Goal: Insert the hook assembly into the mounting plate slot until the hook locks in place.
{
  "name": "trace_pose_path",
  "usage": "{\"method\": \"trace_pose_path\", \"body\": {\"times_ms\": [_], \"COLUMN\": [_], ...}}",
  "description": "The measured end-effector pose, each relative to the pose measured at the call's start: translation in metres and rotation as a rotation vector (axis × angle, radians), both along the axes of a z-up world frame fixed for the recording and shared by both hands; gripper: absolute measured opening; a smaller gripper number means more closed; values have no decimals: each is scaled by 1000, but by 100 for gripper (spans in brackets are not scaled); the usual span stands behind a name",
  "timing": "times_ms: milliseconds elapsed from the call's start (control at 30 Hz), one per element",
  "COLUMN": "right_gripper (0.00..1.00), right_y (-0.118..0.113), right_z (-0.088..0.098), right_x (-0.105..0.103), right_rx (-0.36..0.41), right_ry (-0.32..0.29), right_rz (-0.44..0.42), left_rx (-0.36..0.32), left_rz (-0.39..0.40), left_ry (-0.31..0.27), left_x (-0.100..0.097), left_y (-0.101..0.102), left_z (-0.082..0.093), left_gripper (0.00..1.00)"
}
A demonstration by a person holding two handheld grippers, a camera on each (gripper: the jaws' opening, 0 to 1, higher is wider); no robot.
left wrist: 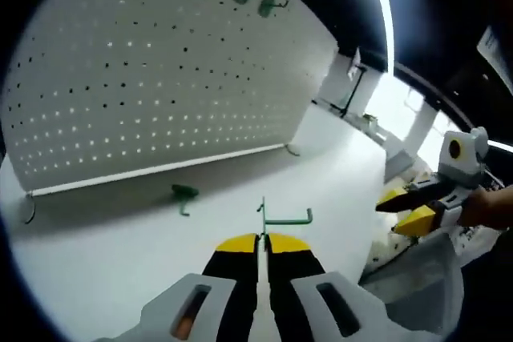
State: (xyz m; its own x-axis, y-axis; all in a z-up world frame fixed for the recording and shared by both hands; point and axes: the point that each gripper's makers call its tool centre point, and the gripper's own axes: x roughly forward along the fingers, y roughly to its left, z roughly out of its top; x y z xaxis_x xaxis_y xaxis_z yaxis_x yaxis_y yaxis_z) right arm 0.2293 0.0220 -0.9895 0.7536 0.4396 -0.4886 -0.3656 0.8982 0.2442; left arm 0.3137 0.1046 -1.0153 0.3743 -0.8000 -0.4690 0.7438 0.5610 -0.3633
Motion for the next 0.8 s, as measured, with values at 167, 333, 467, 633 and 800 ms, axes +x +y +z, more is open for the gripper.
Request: {"method": "trace_pose_path", "body": {"times_ms": [167,333,467,633,800], "right_gripper": [24,24,23,23,23], "right_y": [14,26,35,42,60], "right_z": [7,16,18,21,29], "right_x": [0,7,16,27,32], "right_rx": [7,70,203,345,329], "right_ry": [-11,-23,3,31,1], "right_rz": [50,52,10,-34,14], "left_rx": [-14,-27,-66,-84,-105], "left_rz": [-10,16,27,36,54], "left_ry": [-19,-80,-75,-71,-77], "left_x": [-10,-13,-19,-24,-28], "left_y": [5,11,12,17,23], "left_z": [15,30,40,45,51], "left_gripper": [2,2,2,2,2]}}
